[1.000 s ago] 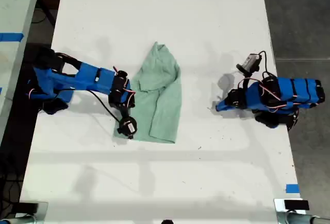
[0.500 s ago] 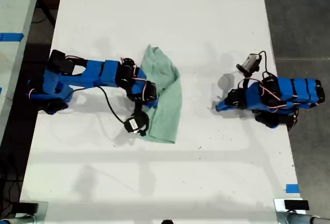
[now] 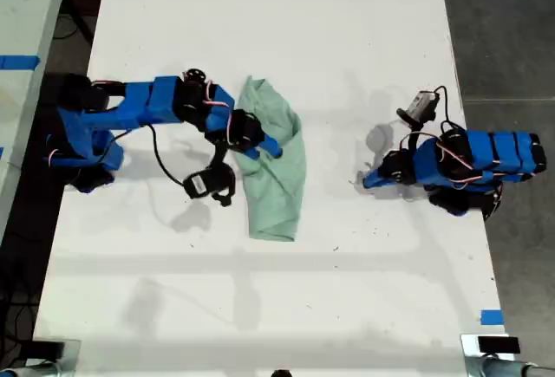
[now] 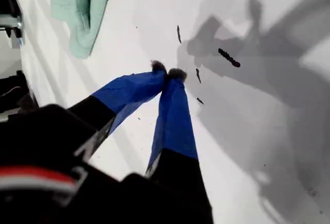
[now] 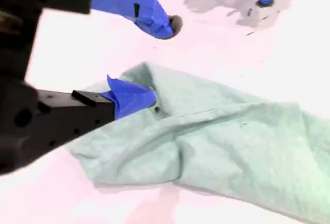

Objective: Fold t shirt

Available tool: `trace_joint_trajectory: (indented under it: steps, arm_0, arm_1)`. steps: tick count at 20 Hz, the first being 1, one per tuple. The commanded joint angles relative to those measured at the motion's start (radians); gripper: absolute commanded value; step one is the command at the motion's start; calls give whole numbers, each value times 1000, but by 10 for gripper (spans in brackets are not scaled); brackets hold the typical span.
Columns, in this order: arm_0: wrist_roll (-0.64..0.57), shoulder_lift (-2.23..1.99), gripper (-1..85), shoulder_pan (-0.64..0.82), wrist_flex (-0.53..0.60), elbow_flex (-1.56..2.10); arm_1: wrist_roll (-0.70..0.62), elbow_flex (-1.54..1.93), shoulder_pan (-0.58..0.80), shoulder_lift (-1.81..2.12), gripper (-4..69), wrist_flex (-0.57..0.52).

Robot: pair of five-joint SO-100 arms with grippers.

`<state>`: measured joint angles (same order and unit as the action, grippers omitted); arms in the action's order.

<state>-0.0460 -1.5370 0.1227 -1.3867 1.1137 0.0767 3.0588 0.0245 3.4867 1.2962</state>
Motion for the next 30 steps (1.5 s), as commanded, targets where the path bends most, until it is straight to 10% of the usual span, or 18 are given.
trace_joint_trajectory:
  steps: [1, 3, 7, 10, 13, 17, 30]
  arm_0:
    - [6, -529, 172, 60, 74, 377]
    - [11, -893, 297, 66, 268, 828]
    - [60, -1621, 269, 123, 644, 1717]
    - [80, -2023, 510, 195, 448, 1956]
    - [51, -2071, 504, 199, 403, 1996]
    - [66, -2071, 4, 216, 334, 1999]
    - [89, -2071, -1, 206, 347, 2056]
  arm_1:
    - [-12, 57, -9, 15, 13, 3]
    - [-12, 57, -6, 15, 13, 3]
    - [-2, 57, -2, 15, 13, 5]
    - [5, 57, 0, 15, 13, 8]
    - [8, 57, 0, 15, 13, 8]
    - [8, 57, 0, 15, 13, 9]
    - [8, 57, -5, 15, 13, 9]
